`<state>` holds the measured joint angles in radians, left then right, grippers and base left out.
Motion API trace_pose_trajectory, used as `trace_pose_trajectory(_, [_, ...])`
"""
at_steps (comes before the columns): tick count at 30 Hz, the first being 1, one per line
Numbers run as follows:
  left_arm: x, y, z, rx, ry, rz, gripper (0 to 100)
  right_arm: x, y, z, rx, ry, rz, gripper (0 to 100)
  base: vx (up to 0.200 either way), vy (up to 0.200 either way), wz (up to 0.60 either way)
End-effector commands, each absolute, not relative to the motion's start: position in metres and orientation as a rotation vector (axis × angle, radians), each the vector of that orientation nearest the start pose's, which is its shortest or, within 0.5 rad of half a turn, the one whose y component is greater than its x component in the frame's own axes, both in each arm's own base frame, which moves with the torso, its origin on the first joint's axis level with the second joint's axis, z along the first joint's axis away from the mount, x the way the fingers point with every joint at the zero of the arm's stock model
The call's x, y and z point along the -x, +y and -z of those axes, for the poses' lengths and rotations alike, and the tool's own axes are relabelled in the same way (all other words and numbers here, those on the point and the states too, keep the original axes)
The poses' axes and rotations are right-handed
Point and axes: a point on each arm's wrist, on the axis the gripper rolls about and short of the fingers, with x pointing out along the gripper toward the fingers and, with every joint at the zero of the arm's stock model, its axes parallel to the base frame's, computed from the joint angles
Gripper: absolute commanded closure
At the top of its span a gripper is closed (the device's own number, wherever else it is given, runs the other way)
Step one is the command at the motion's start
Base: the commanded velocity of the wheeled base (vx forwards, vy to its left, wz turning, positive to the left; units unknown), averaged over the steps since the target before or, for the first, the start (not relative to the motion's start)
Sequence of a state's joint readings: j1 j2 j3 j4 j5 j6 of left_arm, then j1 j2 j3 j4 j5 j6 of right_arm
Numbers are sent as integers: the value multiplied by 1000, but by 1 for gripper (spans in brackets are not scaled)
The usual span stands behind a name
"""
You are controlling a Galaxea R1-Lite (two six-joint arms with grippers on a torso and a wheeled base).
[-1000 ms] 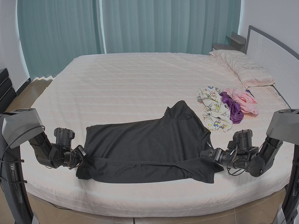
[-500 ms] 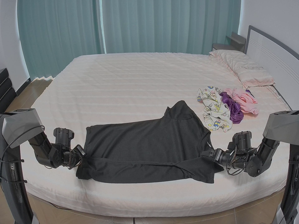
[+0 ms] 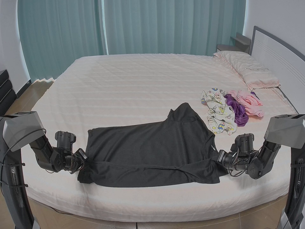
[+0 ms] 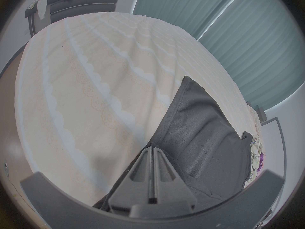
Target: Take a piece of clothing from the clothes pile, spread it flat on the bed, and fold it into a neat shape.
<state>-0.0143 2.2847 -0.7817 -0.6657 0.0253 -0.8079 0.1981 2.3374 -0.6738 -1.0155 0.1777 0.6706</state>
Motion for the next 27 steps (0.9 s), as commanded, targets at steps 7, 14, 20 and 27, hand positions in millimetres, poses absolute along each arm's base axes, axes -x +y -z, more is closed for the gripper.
trace_pose_trajectory(7, [-352, -5, 19, 744, 787, -347, 100, -350, 67, 17, -706, 626, -137, 100, 0, 0, 0])
trace_pose_trajectory(14, [-352, -4, 22, 743, 792, -352, 100, -354, 66, 13, -713, 578, -150, 100, 0, 0, 0])
trace_pose_trajectory(20, [-353, -4, 21, 754, 788, -359, 100, -360, 61, 8, -717, 510, -142, 100, 0, 0, 0])
trace_pose_trajectory(27, [-355, -1, 19, 775, 757, -361, 100, -362, 61, 20, -713, 526, -118, 100, 0, 0, 0])
